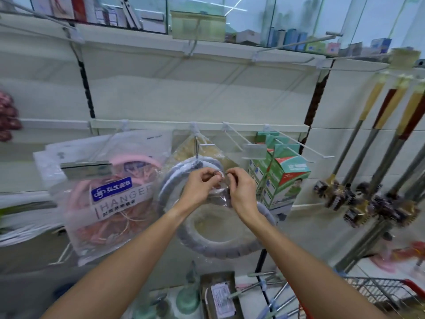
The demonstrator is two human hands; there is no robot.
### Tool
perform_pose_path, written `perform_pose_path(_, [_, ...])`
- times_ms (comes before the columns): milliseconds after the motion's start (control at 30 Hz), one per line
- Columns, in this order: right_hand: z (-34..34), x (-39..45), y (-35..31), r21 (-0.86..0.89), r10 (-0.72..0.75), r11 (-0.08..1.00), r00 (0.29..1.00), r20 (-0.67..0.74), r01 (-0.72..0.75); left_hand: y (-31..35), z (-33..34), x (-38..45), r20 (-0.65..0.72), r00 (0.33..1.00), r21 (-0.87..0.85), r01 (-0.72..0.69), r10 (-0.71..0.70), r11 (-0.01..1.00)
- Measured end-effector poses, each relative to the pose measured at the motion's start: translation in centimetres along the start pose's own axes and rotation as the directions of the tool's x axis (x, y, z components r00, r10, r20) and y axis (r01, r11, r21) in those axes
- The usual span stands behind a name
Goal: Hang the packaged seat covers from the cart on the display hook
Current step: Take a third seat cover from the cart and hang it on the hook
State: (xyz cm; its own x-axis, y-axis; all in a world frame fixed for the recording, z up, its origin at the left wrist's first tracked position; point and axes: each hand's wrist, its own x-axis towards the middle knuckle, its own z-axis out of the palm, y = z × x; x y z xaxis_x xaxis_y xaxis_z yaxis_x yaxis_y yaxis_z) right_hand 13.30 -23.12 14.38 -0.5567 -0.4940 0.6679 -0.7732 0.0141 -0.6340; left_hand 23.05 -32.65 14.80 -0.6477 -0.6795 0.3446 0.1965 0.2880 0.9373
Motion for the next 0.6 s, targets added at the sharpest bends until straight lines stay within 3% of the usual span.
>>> perform_pose_path(300, [2.7, 0.6, -3.4, 0.117, 0.124, 0.986, 0.99, -0.064, -0.116, 1.1, -3.4, -0.3, -0.041, 0.999, -0.061, 0.026, -0.029, 0.998])
perform_pose_path(600, [4.1, 3.3, -4.2, 0.147, 0.155, 0.979, 0.982, -0.103, -0.139, 2.4, -3.2, 1.8, -0.193, 0.981, -0.023, -0.012, 0.007, 1.0])
